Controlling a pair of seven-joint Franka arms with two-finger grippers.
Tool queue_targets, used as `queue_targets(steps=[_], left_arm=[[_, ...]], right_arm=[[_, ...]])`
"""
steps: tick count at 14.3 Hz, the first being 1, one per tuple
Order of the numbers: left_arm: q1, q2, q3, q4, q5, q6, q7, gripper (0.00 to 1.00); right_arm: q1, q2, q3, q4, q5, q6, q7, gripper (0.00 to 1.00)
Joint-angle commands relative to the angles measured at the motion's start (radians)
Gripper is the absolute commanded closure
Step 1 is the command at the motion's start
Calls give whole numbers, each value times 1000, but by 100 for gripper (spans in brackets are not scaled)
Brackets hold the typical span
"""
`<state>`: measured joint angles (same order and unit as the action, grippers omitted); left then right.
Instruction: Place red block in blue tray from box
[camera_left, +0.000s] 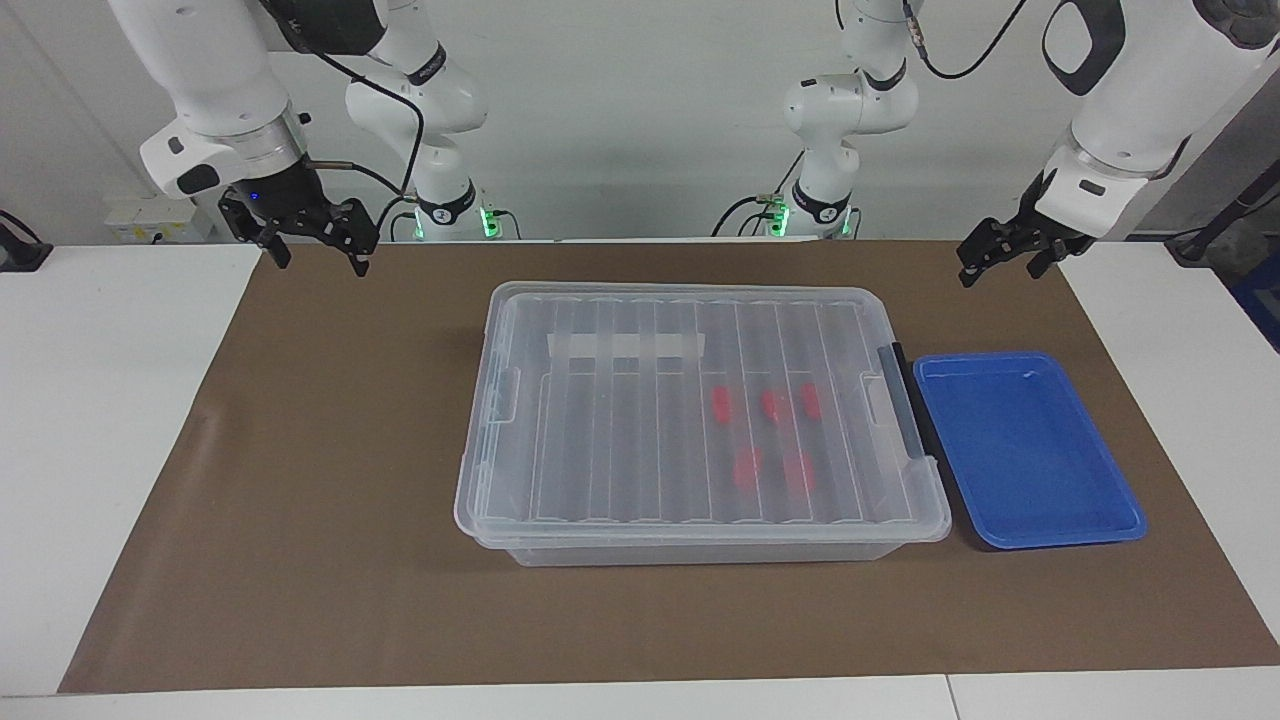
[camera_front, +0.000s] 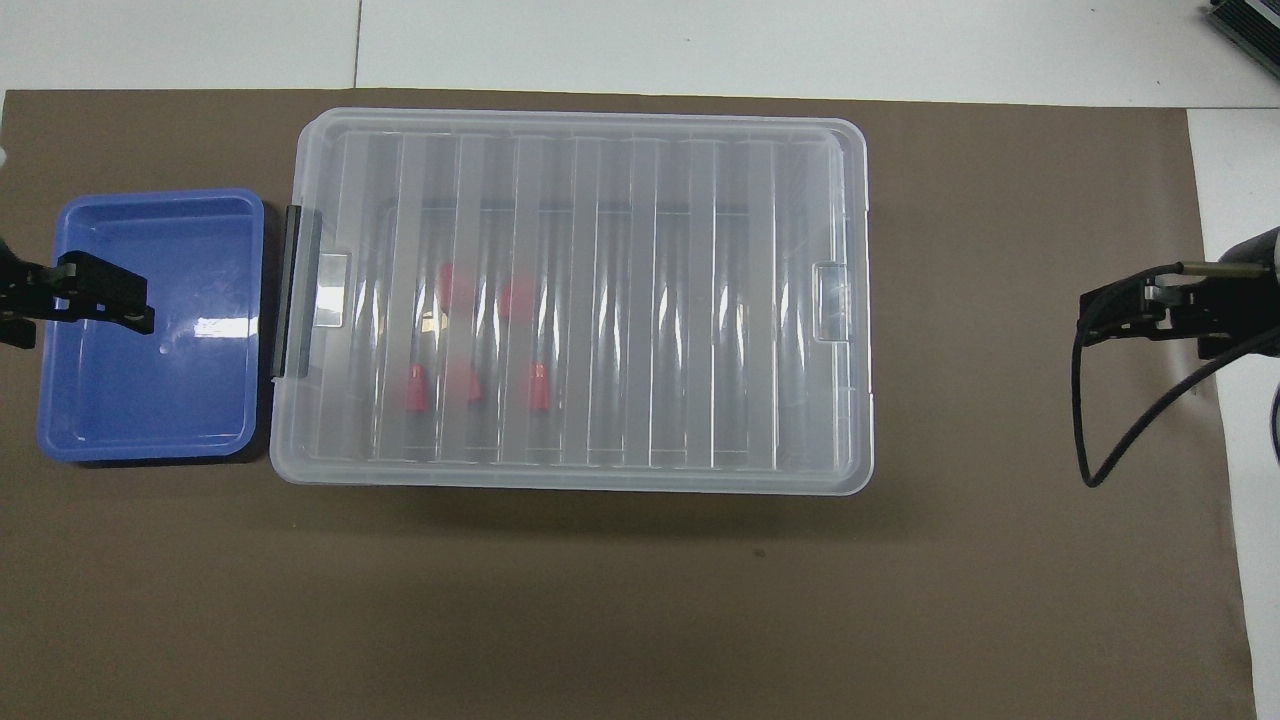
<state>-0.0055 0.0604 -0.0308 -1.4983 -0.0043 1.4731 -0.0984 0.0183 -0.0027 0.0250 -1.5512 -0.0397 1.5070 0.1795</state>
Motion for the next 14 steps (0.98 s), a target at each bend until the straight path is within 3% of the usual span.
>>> queue_targets(steps=[1,8,14], left_arm=[[5,-24,2,-22,-11,-10,2,0],[5,-24,2,-22,-11,-10,0,0],[5,-24,2,-22,-11,-10,2,0]], right_arm=[[-8,-29,4,-53,-3,56,-22,0],[-8,-30,68,-188,-5,295,15,0],[-8,62,151,-198,-5,418,109,0]])
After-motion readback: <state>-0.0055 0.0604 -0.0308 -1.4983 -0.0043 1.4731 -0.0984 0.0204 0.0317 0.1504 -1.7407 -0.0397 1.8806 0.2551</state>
